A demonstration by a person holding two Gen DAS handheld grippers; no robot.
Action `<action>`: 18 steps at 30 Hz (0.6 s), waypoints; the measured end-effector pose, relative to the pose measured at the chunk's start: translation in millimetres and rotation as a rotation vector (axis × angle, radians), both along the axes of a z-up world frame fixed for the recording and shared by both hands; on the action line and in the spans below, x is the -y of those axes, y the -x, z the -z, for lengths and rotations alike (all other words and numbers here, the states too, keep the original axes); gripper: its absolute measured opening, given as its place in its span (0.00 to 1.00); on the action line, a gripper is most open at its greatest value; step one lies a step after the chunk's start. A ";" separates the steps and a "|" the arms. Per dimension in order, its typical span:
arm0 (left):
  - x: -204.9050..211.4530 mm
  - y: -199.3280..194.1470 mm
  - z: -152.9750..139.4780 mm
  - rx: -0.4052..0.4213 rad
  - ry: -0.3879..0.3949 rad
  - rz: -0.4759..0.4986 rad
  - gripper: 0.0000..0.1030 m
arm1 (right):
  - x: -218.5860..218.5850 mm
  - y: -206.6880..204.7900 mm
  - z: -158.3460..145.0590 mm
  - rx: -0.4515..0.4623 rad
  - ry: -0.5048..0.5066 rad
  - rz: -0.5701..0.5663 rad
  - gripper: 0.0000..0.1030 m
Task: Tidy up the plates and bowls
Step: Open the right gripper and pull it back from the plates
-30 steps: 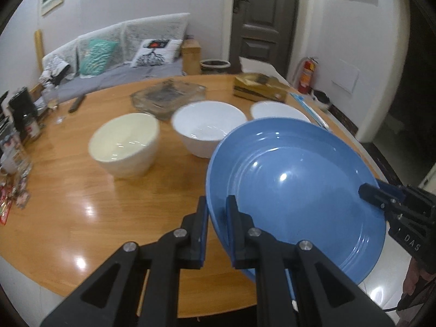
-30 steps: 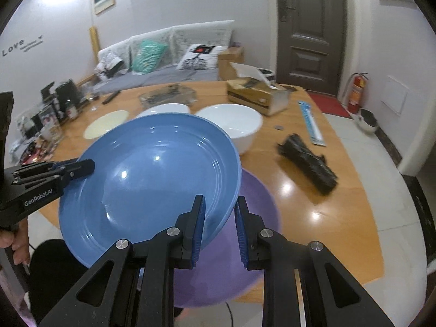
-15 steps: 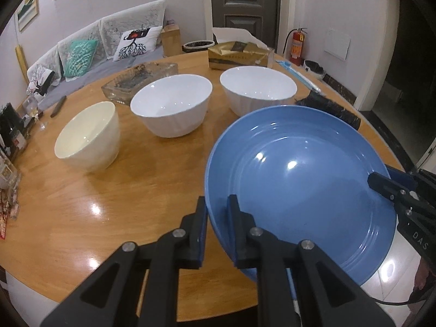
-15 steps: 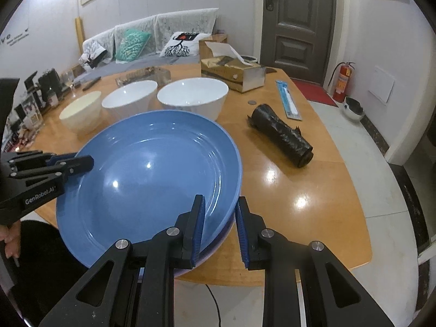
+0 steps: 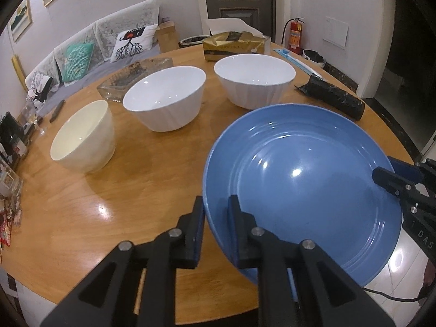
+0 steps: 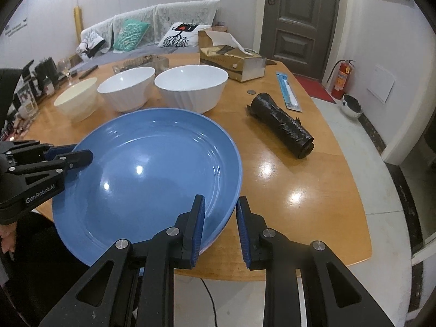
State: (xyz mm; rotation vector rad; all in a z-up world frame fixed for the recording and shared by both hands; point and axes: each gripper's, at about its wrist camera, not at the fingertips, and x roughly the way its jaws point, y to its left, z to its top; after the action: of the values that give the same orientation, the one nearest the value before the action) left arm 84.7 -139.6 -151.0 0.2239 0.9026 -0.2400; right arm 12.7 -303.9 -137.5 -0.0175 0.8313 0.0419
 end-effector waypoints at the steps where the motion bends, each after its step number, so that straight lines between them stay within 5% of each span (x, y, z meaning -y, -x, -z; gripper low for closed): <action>1: 0.4 0.5 0.0 0.000 -0.002 0.000 0.13 | -0.8 0.0 0.2 -0.001 0.008 0.000 0.19; 13: -15.9 -3.3 -14.0 -0.011 0.027 0.010 0.22 | -0.9 -0.5 -8.3 0.002 0.056 -0.007 0.25; 18: -56.7 -22.2 -55.3 -0.010 0.152 0.020 0.27 | -5.6 -6.7 -39.5 0.078 -0.039 -0.121 0.44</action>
State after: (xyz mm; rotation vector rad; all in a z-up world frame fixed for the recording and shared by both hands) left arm 106.9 -83.0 -95.7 0.0909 0.8884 -0.3268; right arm 19.4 -298.3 -98.0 -0.0329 0.7507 0.1707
